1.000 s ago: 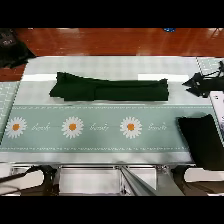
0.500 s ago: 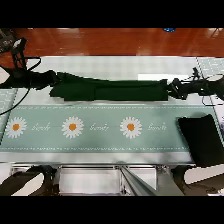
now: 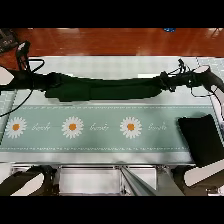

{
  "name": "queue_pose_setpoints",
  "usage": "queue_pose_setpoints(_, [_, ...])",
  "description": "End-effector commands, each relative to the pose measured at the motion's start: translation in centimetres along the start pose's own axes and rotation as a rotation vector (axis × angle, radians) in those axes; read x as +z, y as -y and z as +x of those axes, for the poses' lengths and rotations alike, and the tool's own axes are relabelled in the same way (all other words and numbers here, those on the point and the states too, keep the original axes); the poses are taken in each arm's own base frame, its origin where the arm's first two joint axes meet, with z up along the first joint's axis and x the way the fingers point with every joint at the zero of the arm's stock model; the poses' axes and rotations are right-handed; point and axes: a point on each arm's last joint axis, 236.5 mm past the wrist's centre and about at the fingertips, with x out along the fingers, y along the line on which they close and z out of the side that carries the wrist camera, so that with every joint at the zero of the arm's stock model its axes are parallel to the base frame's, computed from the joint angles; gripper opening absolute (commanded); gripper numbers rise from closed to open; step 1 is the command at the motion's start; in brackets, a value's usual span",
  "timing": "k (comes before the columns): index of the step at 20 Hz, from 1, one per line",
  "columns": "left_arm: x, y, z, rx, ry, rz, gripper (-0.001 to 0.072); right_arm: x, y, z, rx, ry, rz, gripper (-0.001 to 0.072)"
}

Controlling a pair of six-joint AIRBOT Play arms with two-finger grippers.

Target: Fold the shirts.

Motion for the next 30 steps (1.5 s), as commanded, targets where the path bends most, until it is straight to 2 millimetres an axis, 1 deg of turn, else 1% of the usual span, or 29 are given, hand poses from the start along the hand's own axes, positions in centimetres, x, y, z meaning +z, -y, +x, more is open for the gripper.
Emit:
queue_pose_setpoints(1, [0.1,0.7,0.4,-0.031,0.0,-0.001,0.002,-0.8,-2.1,-4.2,-0.02,-0.017,-0.105,0.0022])
queue_pose_setpoints(2, [0.5,1.5,0.6,-0.055,0.019,0.01,0.0019,-1.8,-2.2,-6.0,-0.053,-0.029,-0.143,0.0022])
queue_pose_setpoints(4, [1.2,4.2,1.6,-0.114,0.059,0.01,0.0019,-4.2,-2.9,-9.3,-0.115,-0.018,-0.213,0.0022])
queue_pose_setpoints(5, [0.8,6.1,2.7,-0.151,0.045,0.02,0.0019,-5.5,-3.8,-10.7,-0.125,0.005,-0.243,0.0022])
queue_pose_setpoints(6, [0.0,8.4,3.9,-0.192,0.007,0.035,0.0019,-6.7,-4.9,-12.2,-0.122,0.042,-0.267,0.0022])
queue_pose_setpoints(8, [-2.0,13.7,6.6,-0.273,-0.076,0.153,0.0018,-9.2,-6.8,-14.8,-0.109,0.112,-0.297,0.0022])
queue_pose_setpoints(10, [-4.4,18.5,9.5,-0.323,-0.172,0.24,0.0018,-11.4,-8.2,-16.8,-0.097,0.165,-0.306,0.0022])
queue_pose_setpoints(11, [-6.2,20.8,10.9,-0.348,-0.242,0.288,0.0018,-12.3,-8.7,-17.6,-0.09,0.188,-0.306,0.0022])
queue_pose_setpoints(13, [-10.8,24.7,12.9,-0.389,-0.412,0.387,0.0018,-13.6,-10.5,-18.9,-0.044,0.24,-0.303,0.0022])
queue_pose_setpoints(15, [-14.8,27.9,14.1,-0.418,-0.522,0.463,0.0018,-14.4,-11.9,-19.8,-0.002,0.264,-0.318,0.0022])
queue_pose_setpoints(17, [-17.9,30.3,15.1,-0.429,-0.576,0.482,0.0018,-14.7,-12.4,-20.2,0.008,0.272,-0.324,0.0022])
queue_pose_setpoints(19, [-20.8,31.8,15.8,-0.434,-0.623,0.469,0.0018,-15.0,-13.1,-20.2,0.041,0.269,-0.321,0.0022])
queue_pose_setpoints(21, [-23.2,33.1,16.2,-0.463,-0.659,0.455,0.0018,-15.0,-13.5,-20.2,0.056,0.27,-0.322,0.0022])
queue_pose_setpoints(22, [-24.1,33.5,16.3,-0.475,-0.677,0.447,0.0018,-15.0,-13.5,-20.2,0.056,0.269,-0.321,0.0022])
queue_pose_setpoints(23, [-24.5,33.6,16.3,-0.481,-0.688,0.441,0.0018,-15.0,-13.5,-20.2,0.057,0.269,-0.321,0.0022])
queue_pose_setpoints(24, [-24.1,33.5,16.4,-0.48,-0.683,0.437,0.0019,-15.0,-13.5,-20.2,0.057,0.269,-0.32,0.0022])
queue_pose_setpoints(25, [-23.0,33.1,16.4,-0.479,-0.675,0.425,0.0019,-15.0,-13.5,-20.2,0.057,0.269,-0.32,0.0022])
queue_pose_setpoints(26, [-21.0,32.4,16.3,-0.476,-0.667,0.406,0.0019,-15.0,-13.6,-20.2,0.061,0.268,-0.317,0.0022])
queue_pose_setpoints(27, [-18.8,31.3,16.2,-0.469,-0.657,0.382,0.0019,-15.1,-13.9,-20.2,0.073,0.269,-0.314,0.0022])
queue_pose_setpoints(29, [-13.3,27.4,15.1,-0.449,-0.63,0.32,0.0019,-15.1,-14.5,-20.3,0.099,0.269,-0.309,0.0022])
queue_pose_setpoints(30, [-10.6,24.8,13.7,-0.444,-0.622,0.325,0.0019,-15.1,-14.7,-20.3,0.112,0.268,-0.305,0.0022])
